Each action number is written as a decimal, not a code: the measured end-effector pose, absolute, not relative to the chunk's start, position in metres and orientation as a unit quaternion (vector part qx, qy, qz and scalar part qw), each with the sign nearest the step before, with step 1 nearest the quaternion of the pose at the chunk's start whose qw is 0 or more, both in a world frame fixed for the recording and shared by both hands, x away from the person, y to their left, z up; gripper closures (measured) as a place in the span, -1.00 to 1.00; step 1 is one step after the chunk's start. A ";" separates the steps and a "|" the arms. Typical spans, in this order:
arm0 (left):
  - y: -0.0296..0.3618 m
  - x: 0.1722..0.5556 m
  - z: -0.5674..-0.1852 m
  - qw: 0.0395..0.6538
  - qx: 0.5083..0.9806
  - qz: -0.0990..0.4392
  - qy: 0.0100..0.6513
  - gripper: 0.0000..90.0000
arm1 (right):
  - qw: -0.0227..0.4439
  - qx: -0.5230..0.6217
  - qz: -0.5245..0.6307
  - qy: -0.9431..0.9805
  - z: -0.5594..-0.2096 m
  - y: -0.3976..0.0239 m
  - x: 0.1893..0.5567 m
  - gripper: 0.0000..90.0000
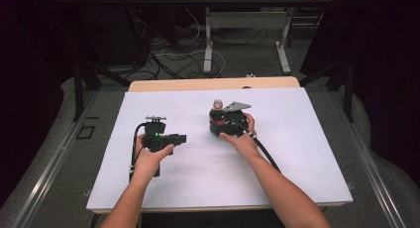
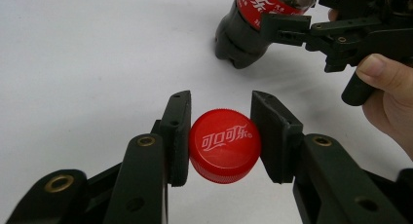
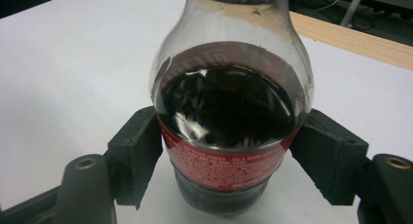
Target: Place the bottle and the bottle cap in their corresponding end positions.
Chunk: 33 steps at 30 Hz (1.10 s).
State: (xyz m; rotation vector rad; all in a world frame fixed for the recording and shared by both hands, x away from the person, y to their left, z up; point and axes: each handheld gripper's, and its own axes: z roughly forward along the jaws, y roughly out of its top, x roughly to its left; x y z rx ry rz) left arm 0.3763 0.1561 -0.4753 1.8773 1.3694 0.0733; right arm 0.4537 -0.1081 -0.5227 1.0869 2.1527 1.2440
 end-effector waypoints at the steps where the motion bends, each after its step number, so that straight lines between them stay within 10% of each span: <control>1: 0.154 0.376 -0.476 0.398 0.740 0.027 0.541 0.36 | 0.213 0.390 0.448 0.776 -0.523 -0.108 0.454 -0.37; 33: 0.028 0.363 -0.551 0.352 0.842 0.035 0.407 0.35 | 0.208 0.415 0.417 0.782 -0.534 -0.153 0.434 -0.76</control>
